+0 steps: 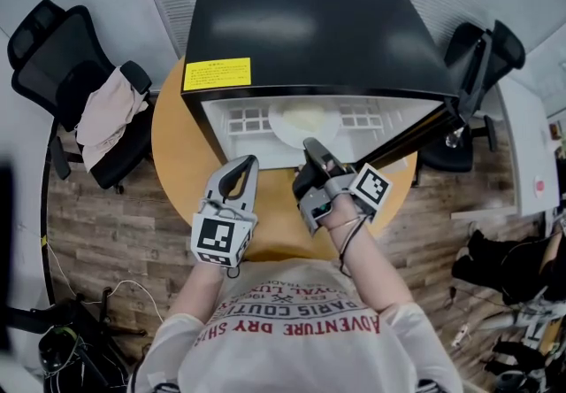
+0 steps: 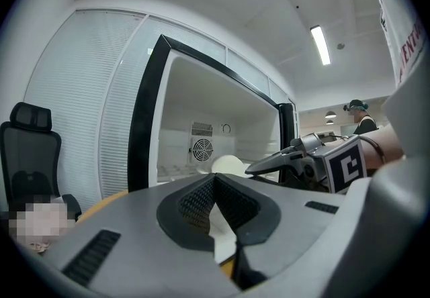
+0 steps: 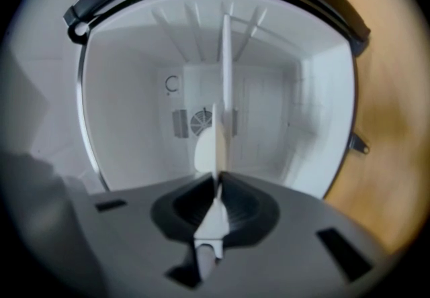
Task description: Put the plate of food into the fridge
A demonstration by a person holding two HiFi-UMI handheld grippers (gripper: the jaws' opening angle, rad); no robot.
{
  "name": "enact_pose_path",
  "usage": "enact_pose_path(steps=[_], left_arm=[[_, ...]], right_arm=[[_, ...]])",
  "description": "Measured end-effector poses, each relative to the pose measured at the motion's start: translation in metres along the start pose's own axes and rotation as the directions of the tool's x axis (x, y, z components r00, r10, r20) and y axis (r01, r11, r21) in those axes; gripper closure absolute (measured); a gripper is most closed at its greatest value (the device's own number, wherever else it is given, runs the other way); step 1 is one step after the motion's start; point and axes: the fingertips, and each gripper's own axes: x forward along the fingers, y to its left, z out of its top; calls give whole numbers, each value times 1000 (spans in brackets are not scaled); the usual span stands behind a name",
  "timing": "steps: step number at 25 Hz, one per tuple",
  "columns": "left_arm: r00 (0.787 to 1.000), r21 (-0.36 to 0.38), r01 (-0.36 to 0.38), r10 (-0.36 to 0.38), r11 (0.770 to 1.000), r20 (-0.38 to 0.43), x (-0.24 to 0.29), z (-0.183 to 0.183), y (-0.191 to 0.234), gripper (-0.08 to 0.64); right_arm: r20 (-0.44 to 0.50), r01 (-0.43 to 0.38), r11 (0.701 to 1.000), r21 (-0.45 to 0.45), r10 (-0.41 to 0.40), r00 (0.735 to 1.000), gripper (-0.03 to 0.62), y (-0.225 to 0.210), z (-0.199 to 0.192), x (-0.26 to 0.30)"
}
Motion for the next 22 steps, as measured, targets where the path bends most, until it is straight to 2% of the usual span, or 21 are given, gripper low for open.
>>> enact_pose_path(steps=[7, 13, 17, 22], left_arm=[[1000, -9, 17, -17, 1000, -4, 9, -1, 0, 534], [1000, -11, -1, 1, 1000, -2, 13, 1, 9, 534], [1000, 4, -1, 1, 1000, -1, 16, 1, 12, 534], [1000, 0, 1, -1, 1000, -9, 19, 1, 10, 534]], right_arm=[[25, -10, 1000, 15, 10, 1000, 543, 1, 11, 11], [42, -12, 1000, -2, 12, 999, 538, -1, 14, 18], [57, -17, 999, -50, 20, 998, 528, 1, 13, 20], [64, 16, 994, -104, -9, 998, 523, 2, 12, 20]])
